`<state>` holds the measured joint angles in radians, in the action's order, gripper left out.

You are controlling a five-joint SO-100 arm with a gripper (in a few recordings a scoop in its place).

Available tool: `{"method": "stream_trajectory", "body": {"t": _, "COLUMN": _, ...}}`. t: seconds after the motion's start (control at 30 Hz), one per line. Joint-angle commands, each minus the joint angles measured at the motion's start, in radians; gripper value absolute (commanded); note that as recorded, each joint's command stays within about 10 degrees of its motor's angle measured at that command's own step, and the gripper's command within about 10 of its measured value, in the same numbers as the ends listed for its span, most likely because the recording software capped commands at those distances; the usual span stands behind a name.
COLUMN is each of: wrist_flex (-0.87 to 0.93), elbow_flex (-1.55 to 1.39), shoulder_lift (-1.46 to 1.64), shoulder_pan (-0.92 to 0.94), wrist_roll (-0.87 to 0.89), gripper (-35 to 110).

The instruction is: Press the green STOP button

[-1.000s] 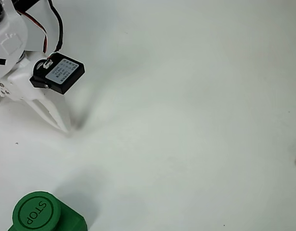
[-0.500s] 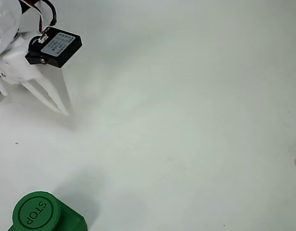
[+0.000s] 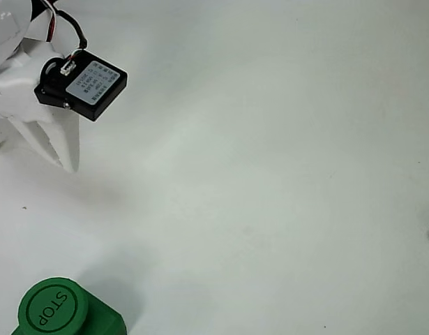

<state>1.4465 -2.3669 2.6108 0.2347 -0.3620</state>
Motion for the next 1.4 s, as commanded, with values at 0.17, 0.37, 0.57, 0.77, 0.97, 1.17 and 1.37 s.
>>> {"method": "stream_trajectory", "body": {"t": 0.17, "wrist_flex": 0.002, "elbow_flex": 0.322, "shoulder_lift": -0.078, "shoulder_pan": 0.107, "wrist_roll": -0.104, "gripper": 0}}
{"method": "stream_trajectory", "body": {"t": 0.37, "wrist_flex": -0.012, "elbow_flex": 0.463, "shoulder_lift": -0.176, "shoulder_pan": 0.129, "wrist_roll": -0.123, "gripper": 0}}
{"method": "stream_trajectory", "body": {"t": 0.57, "wrist_flex": -0.008, "elbow_flex": 0.489, "shoulder_lift": -0.295, "shoulder_pan": 0.192, "wrist_roll": -0.138, "gripper": 0}}
{"method": "stream_trajectory", "body": {"t": 0.77, "wrist_flex": -0.008, "elbow_flex": 0.549, "shoulder_lift": -0.422, "shoulder_pan": 0.229, "wrist_roll": -0.175, "gripper": 0}}
{"method": "stream_trajectory", "body": {"t": 0.97, "wrist_flex": -0.008, "elbow_flex": 0.606, "shoulder_lift": -0.506, "shoulder_pan": 0.265, "wrist_roll": -0.206, "gripper": 0}}
{"method": "stream_trajectory", "body": {"t": 1.17, "wrist_flex": -0.008, "elbow_flex": 0.655, "shoulder_lift": -0.589, "shoulder_pan": 0.310, "wrist_roll": -0.253, "gripper": 0}}
{"method": "stream_trajectory", "body": {"t": 1.37, "wrist_flex": -0.002, "elbow_flex": 0.778, "shoulder_lift": -0.699, "shoulder_pan": 0.322, "wrist_roll": -0.288, "gripper": 0}}
